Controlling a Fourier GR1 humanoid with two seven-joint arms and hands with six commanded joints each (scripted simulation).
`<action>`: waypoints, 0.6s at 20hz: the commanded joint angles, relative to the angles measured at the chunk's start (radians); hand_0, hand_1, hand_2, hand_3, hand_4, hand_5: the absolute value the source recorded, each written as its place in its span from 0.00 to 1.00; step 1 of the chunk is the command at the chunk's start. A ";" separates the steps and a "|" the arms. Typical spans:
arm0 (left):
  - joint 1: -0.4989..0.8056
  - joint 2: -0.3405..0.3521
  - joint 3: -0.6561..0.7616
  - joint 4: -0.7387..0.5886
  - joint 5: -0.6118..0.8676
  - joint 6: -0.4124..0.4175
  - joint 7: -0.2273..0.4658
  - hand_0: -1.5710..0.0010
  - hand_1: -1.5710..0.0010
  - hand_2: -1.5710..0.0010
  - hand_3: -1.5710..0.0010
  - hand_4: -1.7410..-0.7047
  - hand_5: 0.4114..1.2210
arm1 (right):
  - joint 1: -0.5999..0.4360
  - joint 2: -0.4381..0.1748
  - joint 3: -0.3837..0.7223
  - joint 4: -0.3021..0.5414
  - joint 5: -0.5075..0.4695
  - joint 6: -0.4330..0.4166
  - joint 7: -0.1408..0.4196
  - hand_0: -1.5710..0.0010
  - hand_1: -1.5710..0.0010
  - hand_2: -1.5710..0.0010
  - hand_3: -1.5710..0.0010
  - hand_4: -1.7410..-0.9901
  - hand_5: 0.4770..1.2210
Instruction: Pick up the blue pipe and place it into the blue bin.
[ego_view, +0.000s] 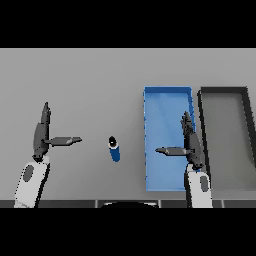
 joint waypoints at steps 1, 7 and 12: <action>0.001 -0.002 -0.001 -0.002 -0.001 0.002 -0.005 1.00 1.00 1.00 1.00 0.75 0.22 | 0.001 -0.002 -0.001 -0.001 -0.002 0.000 -0.001 1.00 1.00 1.00 1.00 0.71 0.20; 0.047 0.059 -0.041 -0.032 -0.021 -0.086 -0.068 1.00 1.00 1.00 1.00 0.75 0.22 | 0.049 -0.086 0.014 -0.053 0.055 0.026 -0.091 1.00 1.00 1.00 1.00 0.71 0.20; 0.060 0.148 -0.070 0.008 -0.033 -0.238 -0.145 1.00 1.00 1.00 1.00 0.75 0.23 | 0.108 -0.160 0.065 -0.124 0.163 0.039 -0.124 1.00 1.00 1.00 1.00 0.73 0.20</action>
